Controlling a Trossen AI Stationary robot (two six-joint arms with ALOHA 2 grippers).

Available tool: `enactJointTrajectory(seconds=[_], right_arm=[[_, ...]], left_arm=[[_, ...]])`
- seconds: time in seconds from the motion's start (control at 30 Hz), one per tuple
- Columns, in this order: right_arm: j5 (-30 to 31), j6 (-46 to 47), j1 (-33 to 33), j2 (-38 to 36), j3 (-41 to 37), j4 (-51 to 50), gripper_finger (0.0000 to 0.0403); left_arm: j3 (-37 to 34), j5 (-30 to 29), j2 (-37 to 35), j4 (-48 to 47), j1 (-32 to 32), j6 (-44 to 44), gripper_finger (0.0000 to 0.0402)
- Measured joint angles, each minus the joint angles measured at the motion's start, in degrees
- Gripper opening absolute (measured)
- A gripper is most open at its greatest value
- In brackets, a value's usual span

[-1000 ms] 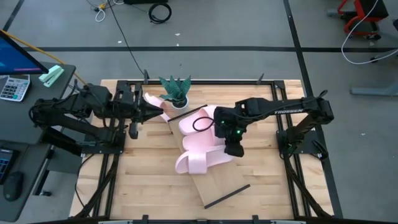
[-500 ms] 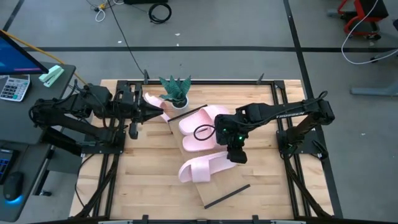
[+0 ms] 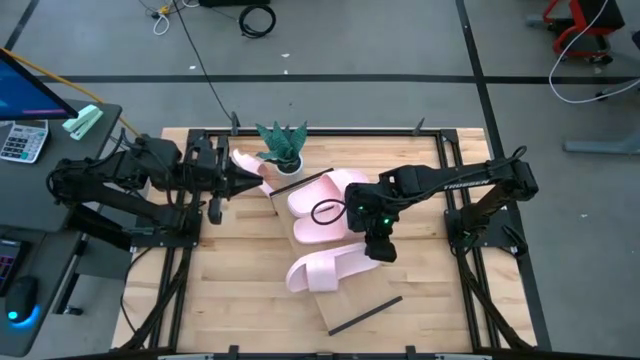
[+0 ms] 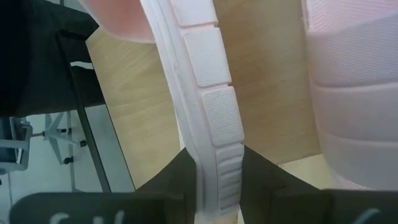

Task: Pick and place slides into the shelf
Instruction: Put the right pink slipper on the shelf

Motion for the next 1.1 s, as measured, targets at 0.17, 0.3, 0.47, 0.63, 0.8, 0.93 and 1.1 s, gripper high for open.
enactJointTrajectory(seconds=[0.17, 0.3, 0.47, 0.63, 0.8, 0.93, 1.1], right_arm=[[0.0, -0.4, 0.0, 0.0, 0.0, 0.0, 0.0092], [2.1, -0.8, 0.0, 0.0, 0.0, 0.1, 0.0103], [3.9, -2.2, 0.4, -0.1, 0.0, 0.2, 0.0124], [4.3, -2.7, 1.6, -0.1, 0.0, 0.1, 0.0145], [6.1, -4.9, 3.1, -0.1, 0.0, 0.1, 0.0169], [9.0, -5.7, 3.9, -0.1, 0.0, 0.1, 0.0184], [13.3, -7.5, 4.1, -0.1, 0.0, 0.1, 0.0198]], left_arm=[[0.0, 0.0, 0.0, -1.1, 0.0, 0.0, 0.0034], [0.0, 0.0, 0.0, -1.0, 0.0, 0.0, 0.0030], [0.0, 0.0, 0.0, -1.0, 0.0, 0.0, 0.0038], [0.0, 0.0, 0.0, -1.0, 0.0, 0.0, 0.0043], [0.0, 0.0, 0.0, -1.0, 0.0, 0.0, 0.0038], [0.0, 0.0, 0.0, -1.0, 0.0, 0.0, 0.0035], [0.0, 0.0, 0.0, -1.0, 0.0, 0.0, 0.0040]])
